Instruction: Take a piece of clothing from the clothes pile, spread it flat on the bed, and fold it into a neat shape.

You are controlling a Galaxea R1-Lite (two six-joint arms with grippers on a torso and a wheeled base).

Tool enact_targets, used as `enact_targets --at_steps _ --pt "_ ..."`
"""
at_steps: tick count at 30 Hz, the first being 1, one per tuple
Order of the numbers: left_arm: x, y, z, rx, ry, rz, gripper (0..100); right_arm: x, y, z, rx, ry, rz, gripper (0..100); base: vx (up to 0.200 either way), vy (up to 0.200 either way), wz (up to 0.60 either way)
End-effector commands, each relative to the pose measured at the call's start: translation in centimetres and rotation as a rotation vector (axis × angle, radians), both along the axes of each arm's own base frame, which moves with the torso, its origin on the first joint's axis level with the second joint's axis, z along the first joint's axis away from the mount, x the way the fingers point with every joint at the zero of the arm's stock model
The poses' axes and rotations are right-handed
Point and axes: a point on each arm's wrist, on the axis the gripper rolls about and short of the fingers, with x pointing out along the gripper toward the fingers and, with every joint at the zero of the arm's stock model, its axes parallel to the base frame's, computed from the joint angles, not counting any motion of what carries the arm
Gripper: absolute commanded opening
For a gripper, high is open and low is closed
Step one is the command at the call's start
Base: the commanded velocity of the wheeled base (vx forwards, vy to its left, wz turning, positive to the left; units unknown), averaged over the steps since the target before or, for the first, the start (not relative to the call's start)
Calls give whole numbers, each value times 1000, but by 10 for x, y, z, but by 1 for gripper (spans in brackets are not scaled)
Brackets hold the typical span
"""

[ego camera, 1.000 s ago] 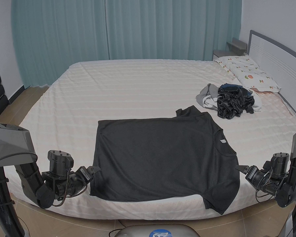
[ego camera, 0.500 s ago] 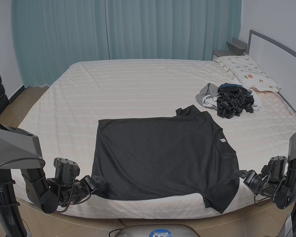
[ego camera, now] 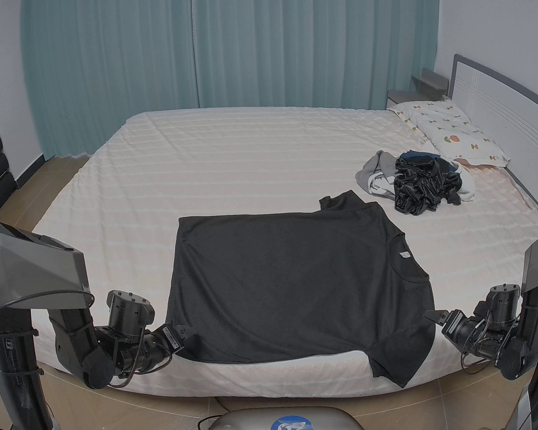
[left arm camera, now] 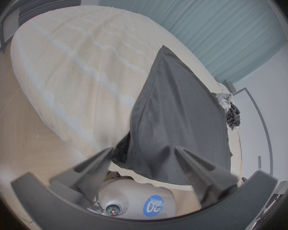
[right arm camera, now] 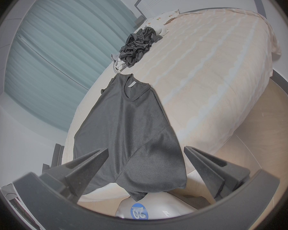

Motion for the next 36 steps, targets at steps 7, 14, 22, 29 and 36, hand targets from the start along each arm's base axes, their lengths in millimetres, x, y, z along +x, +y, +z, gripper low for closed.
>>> enact_targets --at_steps 7,14,22,29,36 --pt "-9 11 -3 52 30 57 0 -3 0 -6 -8 30 4 100 0 0 0" --pt "-15 15 3 54 23 66 0 -4 -2 -4 -16 22 2 100 0 0 0" --pt "-12 22 8 42 -6 97 0 -1 -6 -22 -68 71 103 100 0 0 0" --pt "-9 26 10 37 -18 116 0 19 -12 -29 -59 22 120 100 0 0 0" --pt "-5 29 11 26 -25 134 0 39 -16 -36 -62 -24 108 100 0 0 0"
